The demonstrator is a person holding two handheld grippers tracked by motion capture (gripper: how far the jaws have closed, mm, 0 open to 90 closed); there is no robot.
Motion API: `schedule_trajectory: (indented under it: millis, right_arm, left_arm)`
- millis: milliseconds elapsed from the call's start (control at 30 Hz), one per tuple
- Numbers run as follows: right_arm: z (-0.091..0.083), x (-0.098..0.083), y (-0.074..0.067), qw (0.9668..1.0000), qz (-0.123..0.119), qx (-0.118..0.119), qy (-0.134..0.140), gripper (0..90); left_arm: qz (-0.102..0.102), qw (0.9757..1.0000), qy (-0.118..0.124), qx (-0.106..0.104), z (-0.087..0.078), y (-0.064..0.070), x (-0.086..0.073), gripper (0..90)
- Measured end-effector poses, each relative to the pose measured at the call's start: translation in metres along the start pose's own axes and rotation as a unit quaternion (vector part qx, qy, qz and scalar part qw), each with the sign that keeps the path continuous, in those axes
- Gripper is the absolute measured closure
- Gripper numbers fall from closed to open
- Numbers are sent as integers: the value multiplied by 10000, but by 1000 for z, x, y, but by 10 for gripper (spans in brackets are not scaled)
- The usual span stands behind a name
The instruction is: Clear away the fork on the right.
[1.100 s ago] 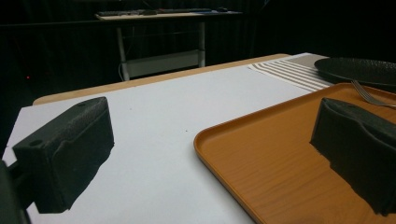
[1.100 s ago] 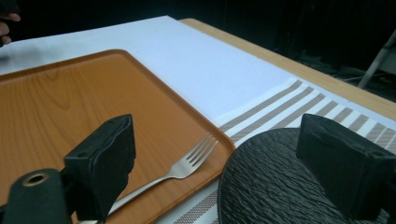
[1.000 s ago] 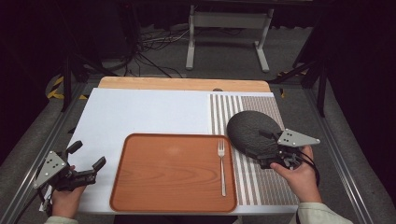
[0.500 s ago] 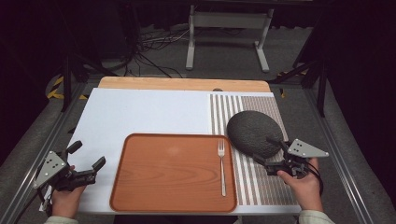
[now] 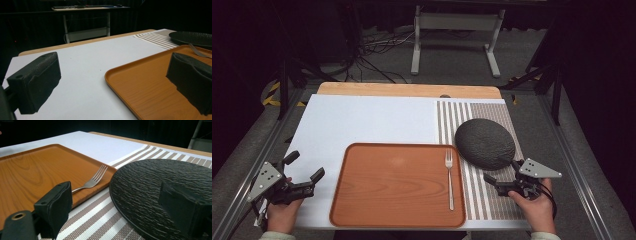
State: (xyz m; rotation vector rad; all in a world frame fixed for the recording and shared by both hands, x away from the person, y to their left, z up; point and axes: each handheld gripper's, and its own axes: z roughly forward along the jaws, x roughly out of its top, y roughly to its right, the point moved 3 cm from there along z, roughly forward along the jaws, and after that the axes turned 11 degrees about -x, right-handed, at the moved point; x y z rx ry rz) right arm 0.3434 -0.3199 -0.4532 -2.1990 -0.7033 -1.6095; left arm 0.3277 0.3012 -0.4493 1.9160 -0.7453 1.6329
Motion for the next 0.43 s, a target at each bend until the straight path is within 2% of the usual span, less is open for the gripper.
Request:
schedule_trajectory:
  millis: [200,433]
  right_arm:
    - [2,-2,0,10000,-5,-18,-65,125]
    - [3,-2,0,10000,44,-7,-8,125]
  left_arm:
    - [-35,10000,0,4,0,-1,-1,2]
    - [-40,10000,-1,-4,0,-1,-1,2]
